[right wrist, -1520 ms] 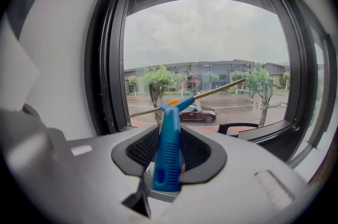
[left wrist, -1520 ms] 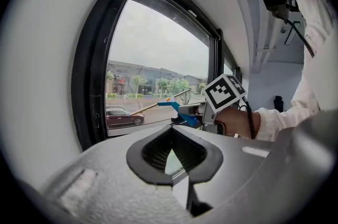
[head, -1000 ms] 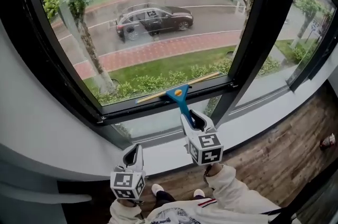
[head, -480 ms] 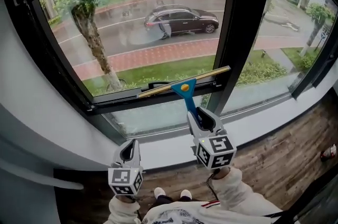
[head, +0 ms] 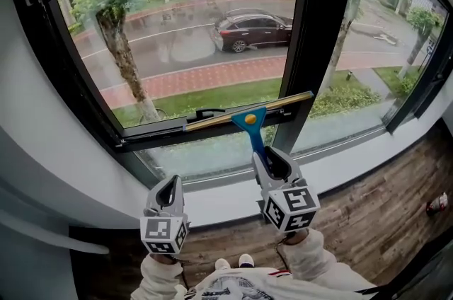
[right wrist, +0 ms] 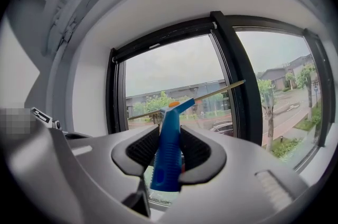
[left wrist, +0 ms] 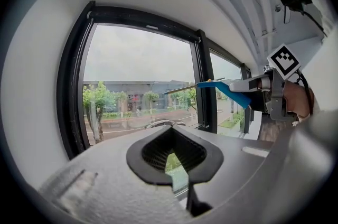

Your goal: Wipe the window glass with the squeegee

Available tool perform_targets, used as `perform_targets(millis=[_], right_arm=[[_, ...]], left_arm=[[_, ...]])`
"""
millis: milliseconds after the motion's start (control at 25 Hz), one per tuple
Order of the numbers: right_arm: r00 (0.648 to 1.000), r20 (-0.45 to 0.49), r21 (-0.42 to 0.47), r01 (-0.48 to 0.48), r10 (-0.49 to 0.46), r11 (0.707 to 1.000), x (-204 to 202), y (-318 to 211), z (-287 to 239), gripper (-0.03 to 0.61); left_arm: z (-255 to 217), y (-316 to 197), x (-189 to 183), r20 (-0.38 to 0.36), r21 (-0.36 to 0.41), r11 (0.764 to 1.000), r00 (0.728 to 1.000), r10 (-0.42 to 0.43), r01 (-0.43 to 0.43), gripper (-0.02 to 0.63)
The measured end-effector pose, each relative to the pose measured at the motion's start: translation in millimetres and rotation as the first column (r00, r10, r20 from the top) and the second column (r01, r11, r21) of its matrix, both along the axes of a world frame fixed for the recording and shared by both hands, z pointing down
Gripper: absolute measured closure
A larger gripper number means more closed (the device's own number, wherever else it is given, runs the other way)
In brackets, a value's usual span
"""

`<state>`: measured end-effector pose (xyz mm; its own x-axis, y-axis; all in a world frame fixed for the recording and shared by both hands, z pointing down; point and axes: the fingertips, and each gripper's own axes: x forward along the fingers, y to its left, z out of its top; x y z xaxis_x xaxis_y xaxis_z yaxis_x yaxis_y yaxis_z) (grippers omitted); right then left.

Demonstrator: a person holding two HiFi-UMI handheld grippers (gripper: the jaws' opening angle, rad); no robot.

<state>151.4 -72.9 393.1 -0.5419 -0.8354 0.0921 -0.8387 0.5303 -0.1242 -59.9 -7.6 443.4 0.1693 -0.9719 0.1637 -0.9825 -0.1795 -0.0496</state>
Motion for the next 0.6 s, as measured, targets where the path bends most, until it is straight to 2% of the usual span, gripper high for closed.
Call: perform_targets(millis=[600], right_arm=[[1.0,-0.008,-0.002,0.005,-0.005,1.0,-7.2,0.0,2.0,0.449]], left_arm=[[3.6,-1.0,-6.7,-0.015,-0.006,1.0,1.0,-0.002,0.002,0.614]])
